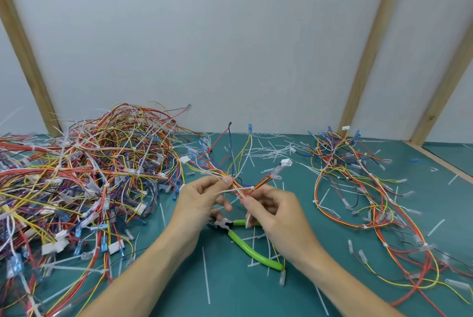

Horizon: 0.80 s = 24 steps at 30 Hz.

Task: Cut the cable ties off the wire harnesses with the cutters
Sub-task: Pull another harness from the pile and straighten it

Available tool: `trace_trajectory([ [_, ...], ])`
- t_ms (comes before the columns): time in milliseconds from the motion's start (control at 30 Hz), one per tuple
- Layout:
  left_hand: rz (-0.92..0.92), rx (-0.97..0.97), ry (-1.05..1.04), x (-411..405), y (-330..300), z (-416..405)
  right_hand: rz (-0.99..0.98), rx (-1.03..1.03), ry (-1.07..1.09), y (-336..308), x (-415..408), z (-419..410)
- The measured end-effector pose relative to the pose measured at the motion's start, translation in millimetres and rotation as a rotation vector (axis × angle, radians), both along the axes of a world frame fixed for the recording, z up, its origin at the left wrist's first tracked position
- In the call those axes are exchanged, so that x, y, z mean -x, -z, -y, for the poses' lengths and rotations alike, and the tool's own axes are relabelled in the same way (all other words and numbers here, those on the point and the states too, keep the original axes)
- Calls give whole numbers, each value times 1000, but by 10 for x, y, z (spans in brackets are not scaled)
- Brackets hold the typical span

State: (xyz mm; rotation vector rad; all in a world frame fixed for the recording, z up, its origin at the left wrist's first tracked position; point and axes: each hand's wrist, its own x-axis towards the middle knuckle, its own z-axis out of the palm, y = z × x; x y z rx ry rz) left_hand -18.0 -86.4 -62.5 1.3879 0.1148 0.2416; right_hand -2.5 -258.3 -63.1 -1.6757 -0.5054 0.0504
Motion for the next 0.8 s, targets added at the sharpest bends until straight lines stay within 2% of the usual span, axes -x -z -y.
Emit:
trace_trajectory([
  [200,-12,-45,-20,-6,5,3,7,31,52,-1,-27,11],
  [800,74,-229,153,65,1,97,-17,-82,63,-54,-32,6],
])
